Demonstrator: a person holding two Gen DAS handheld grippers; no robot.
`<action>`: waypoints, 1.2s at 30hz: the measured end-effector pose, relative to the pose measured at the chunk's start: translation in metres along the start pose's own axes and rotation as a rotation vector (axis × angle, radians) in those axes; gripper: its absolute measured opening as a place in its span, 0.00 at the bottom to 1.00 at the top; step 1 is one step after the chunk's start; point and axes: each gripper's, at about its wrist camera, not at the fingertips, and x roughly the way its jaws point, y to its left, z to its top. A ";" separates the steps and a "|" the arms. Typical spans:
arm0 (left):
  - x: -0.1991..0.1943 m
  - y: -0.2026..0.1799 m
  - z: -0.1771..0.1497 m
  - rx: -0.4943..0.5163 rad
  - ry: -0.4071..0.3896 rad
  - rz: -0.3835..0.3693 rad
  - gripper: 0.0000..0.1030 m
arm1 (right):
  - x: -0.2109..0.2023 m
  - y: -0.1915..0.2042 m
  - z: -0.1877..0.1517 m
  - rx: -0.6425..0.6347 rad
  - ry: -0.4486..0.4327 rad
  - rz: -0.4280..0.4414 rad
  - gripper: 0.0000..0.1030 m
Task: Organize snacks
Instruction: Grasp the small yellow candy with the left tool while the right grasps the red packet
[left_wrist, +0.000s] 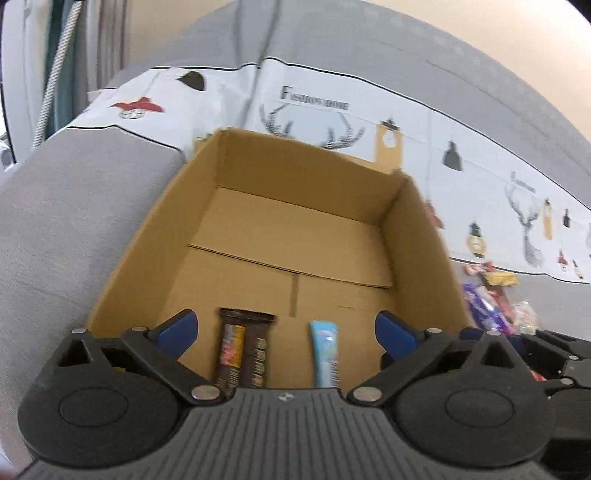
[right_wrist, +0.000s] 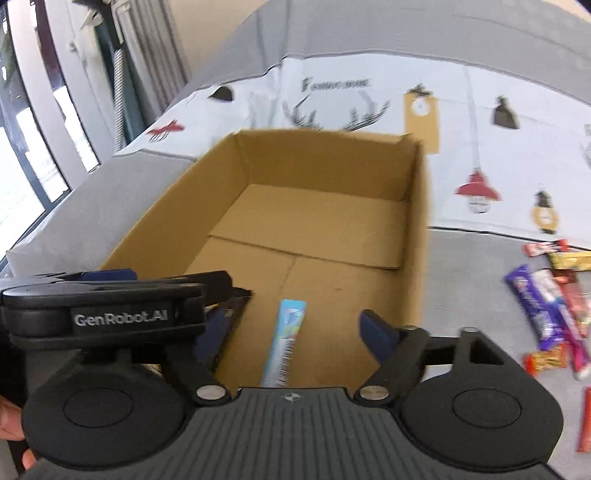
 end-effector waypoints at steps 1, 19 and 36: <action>-0.003 -0.007 -0.001 0.010 -0.006 -0.001 0.99 | -0.009 -0.006 -0.002 0.001 -0.016 -0.005 0.85; 0.006 -0.175 -0.050 0.224 -0.057 -0.219 1.00 | -0.104 -0.182 -0.090 0.233 -0.153 -0.216 0.94; 0.166 -0.296 -0.098 0.632 0.008 -0.380 0.72 | -0.076 -0.312 -0.146 0.398 -0.024 -0.313 0.73</action>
